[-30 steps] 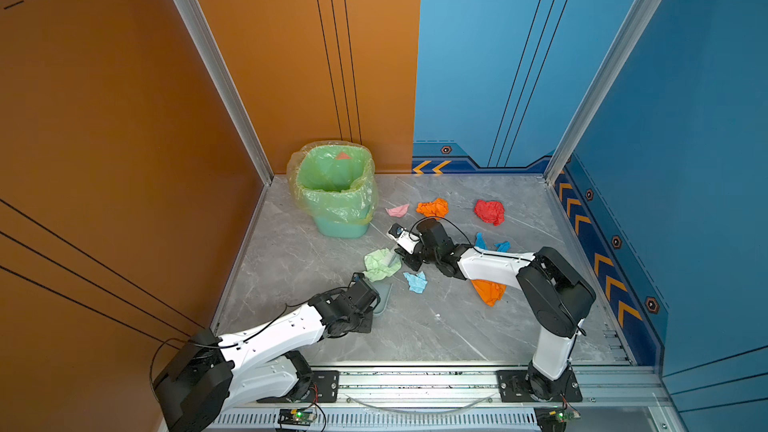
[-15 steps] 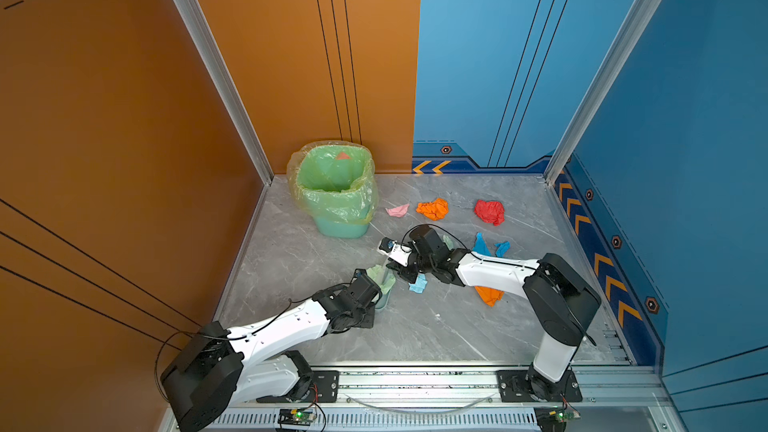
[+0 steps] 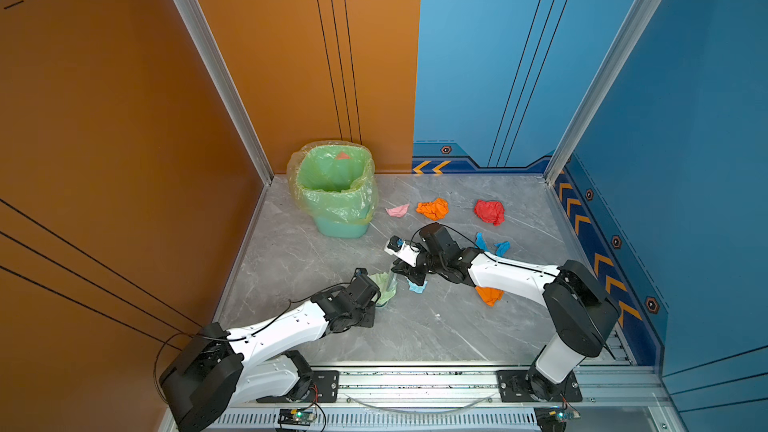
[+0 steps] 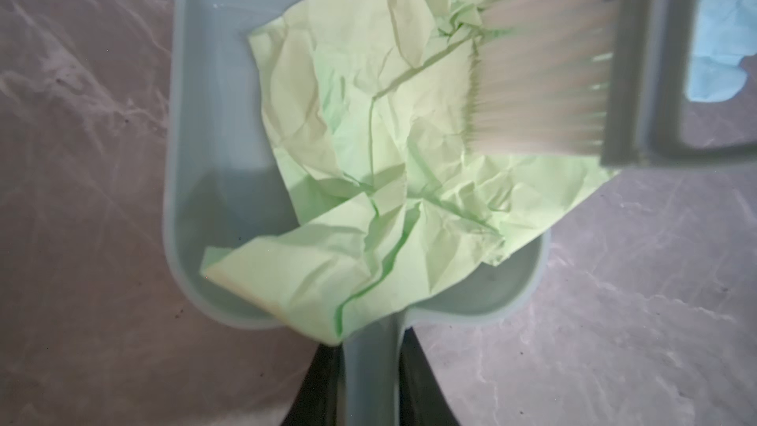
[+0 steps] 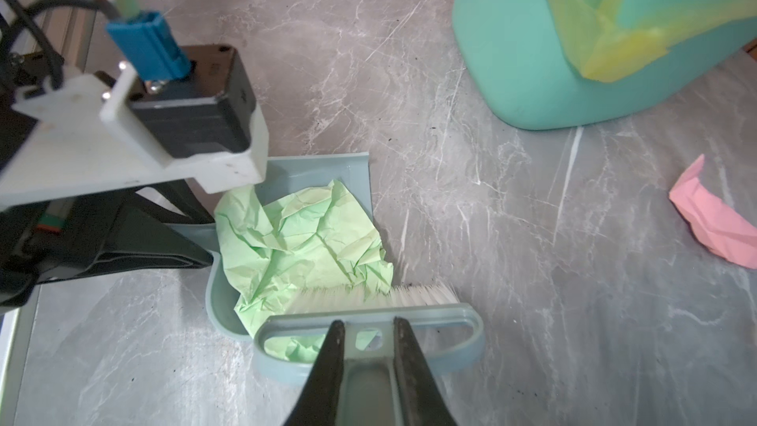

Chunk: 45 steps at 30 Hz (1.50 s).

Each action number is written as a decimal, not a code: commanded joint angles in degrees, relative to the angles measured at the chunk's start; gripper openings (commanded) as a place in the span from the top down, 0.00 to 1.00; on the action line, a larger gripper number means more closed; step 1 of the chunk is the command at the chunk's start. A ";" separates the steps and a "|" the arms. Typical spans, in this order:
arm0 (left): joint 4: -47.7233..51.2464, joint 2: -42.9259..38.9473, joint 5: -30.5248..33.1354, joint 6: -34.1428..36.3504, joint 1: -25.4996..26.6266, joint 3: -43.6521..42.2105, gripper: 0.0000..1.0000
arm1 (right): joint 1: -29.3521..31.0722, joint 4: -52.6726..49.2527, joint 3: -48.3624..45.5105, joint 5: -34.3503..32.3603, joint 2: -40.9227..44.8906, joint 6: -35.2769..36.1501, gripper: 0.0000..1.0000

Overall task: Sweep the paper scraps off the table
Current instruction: 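Push the brush over the green scrap into the dustpan with the right gripper, then lift the dustpan toward the bin with the left gripper while the right withdraws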

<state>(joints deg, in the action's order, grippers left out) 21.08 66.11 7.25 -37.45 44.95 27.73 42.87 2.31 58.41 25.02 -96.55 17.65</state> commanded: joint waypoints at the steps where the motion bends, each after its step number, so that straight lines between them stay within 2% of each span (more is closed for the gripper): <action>1: 0.38 -0.11 0.69 1.12 0.20 -2.84 1.00 | -1.61 2.34 -0.23 2.43 2.02 -4.10 1.00; 12: -2.58 -1.60 3.51 1.90 1.98 -3.63 1.00 | -6.64 8.31 -0.23 7.06 5.08 -12.27 1.00; 24: -2.01 -6.14 5.85 2.61 3.43 -1.84 1.00 | -11.56 8.18 -0.60 3.70 9.79 -18.29 1.00; 33: 3.33 -9.58 7.15 3.92 3.83 2.53 1.00 | -15.07 7.32 -2.15 1.77 13.66 -18.96 1.00; 45: 12.01 -11.16 7.04 6.10 4.07 14.36 1.00 | -18.15 4.73 -2.07 -0.05 16.08 -19.41 1.00</action>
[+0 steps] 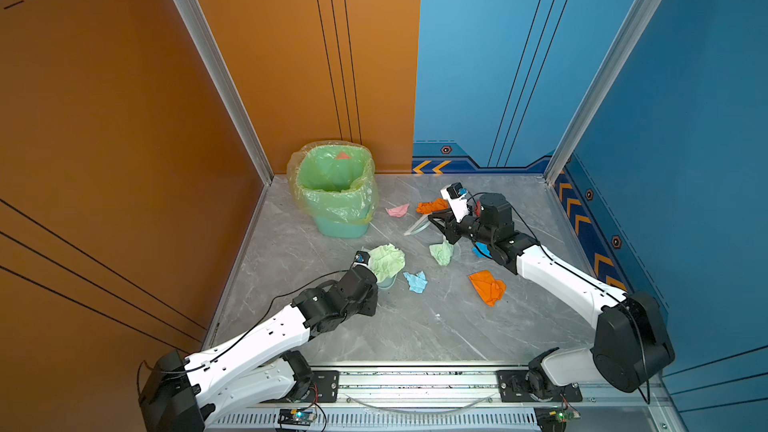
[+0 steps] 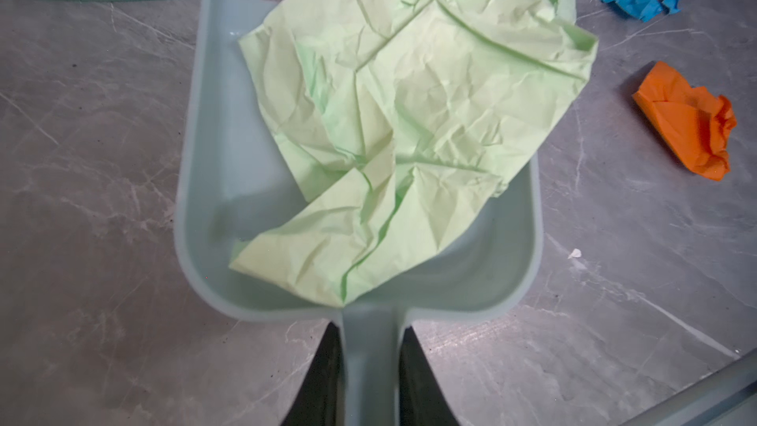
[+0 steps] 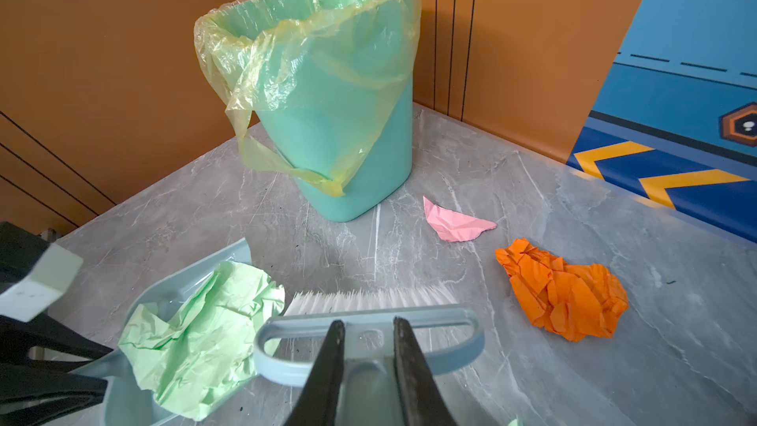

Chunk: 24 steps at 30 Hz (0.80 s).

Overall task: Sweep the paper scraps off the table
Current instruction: 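Lift the dustpan toward the bin with the left gripper while the right withdraws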

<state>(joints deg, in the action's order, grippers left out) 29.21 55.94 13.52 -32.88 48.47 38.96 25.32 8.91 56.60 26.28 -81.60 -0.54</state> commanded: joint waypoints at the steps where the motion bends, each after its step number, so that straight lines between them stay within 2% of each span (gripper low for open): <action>1: 4.36 -1.09 0.59 1.66 0.55 4.05 1.00 | -0.75 -1.87 -0.26 -1.32 1.09 -1.26 1.00; 10: 11.20 -0.20 -0.36 3.18 0.58 13.21 1.00 | -1.63 -1.44 -0.34 -0.89 0.67 -1.40 1.00; 20: 12.51 2.25 -1.11 5.17 0.91 19.66 1.00 | -2.81 -0.91 -0.26 -0.19 0.08 -1.41 1.00; 24: 13.68 3.91 -0.63 5.88 0.05 24.78 1.00 | -3.80 -0.86 0.19 0.10 -0.29 -1.05 1.00</action>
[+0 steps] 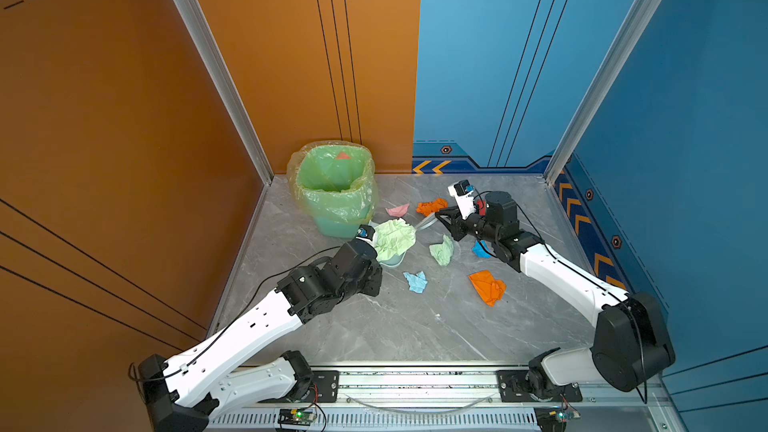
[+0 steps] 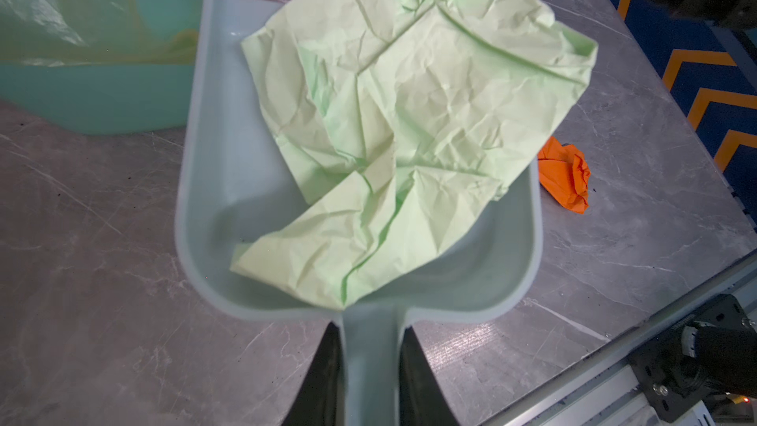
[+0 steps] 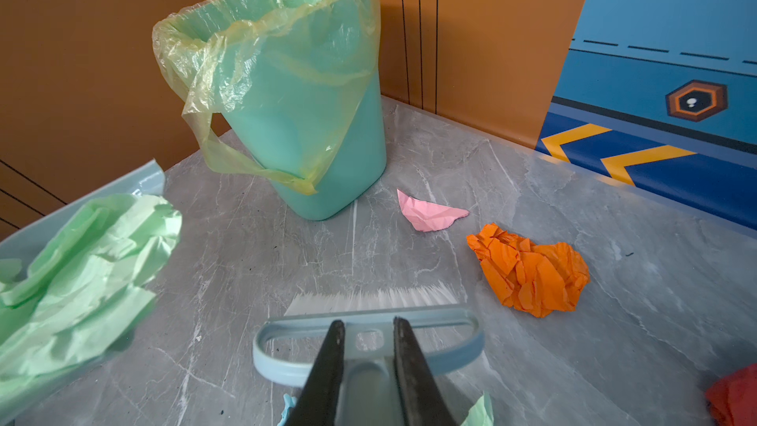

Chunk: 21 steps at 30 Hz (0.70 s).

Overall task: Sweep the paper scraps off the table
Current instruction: 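Lift the dustpan toward the bin with the left gripper while the right withdraws, then raise the dustpan over the green bin with the left gripper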

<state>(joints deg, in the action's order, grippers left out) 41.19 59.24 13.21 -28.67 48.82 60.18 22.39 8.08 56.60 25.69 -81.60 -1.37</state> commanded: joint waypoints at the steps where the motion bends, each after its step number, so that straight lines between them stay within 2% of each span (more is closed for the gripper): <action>1: 2.08 1.01 -0.41 1.90 -0.76 4.55 1.00 | -1.31 0.09 0.33 1.29 -0.44 -0.23 1.00; 15: 6.72 6.40 -5.58 4.73 -7.48 19.51 1.00 | -3.78 0.62 1.32 4.76 -3.73 -1.04 1.00; 21: 7.81 9.30 -7.68 6.31 -13.05 25.13 1.00 | -3.81 0.40 1.32 5.28 -3.83 -1.09 1.00</action>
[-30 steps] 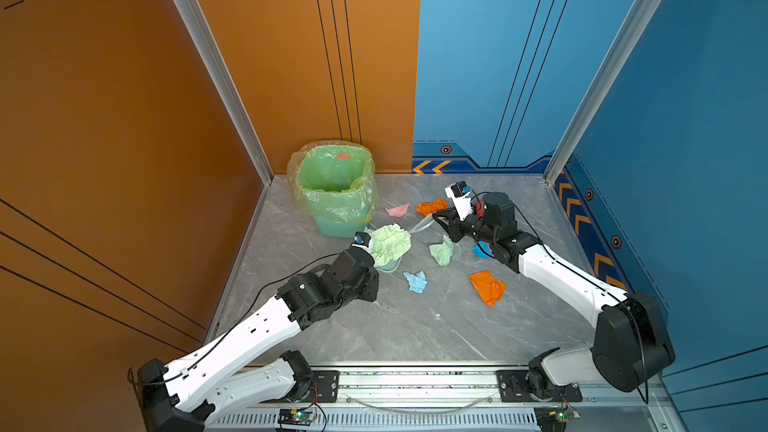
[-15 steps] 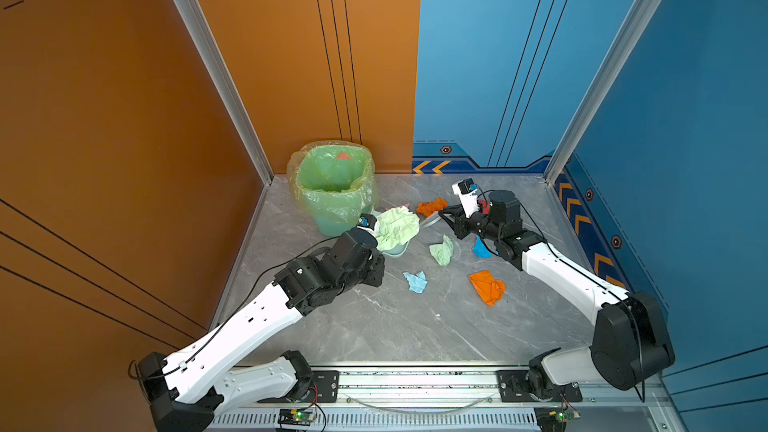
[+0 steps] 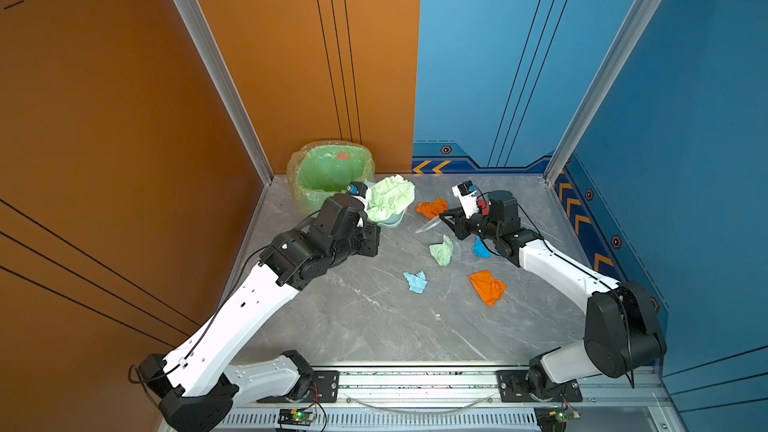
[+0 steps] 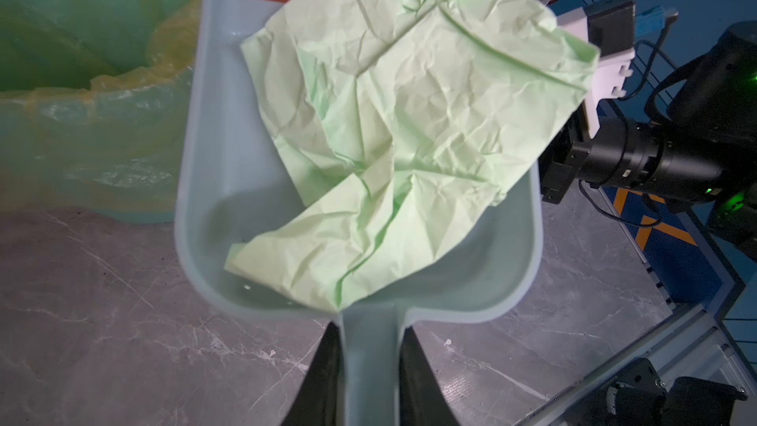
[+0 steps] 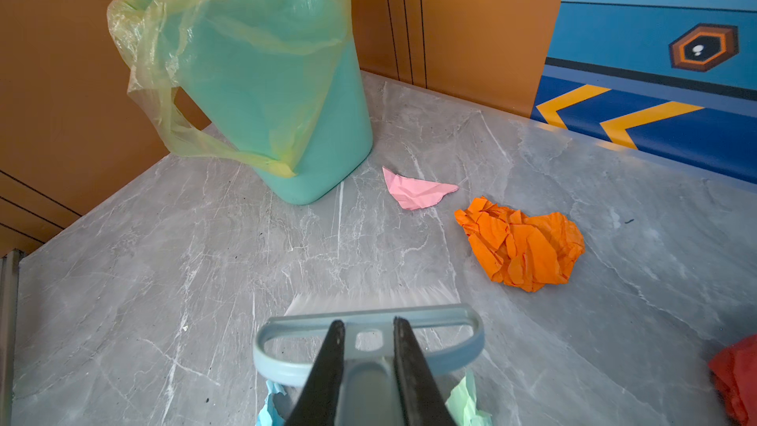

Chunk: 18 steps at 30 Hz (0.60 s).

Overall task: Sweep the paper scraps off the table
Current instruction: 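Raise the dustpan over the green bin with the left gripper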

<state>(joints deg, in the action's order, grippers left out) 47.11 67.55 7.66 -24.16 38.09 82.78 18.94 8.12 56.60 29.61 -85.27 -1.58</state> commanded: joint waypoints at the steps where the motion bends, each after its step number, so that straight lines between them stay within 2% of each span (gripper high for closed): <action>1: 1.91 1.61 -2.53 1.75 -3.52 3.41 1.00 | -0.39 0.40 1.33 1.50 -0.09 -0.88 1.00; 11: 1.67 9.77 -4.86 -0.46 -12.58 10.72 1.00 | -0.29 -0.63 0.90 1.12 0.85 -1.03 1.00; 18: 0.59 13.40 -8.91 -3.77 -19.18 13.47 1.00 | -0.16 -0.32 -0.18 0.80 1.56 -0.96 1.00</action>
<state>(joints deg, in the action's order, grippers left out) 47.94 80.34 1.76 -25.98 21.08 93.82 18.94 8.08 56.60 30.00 -85.23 -1.58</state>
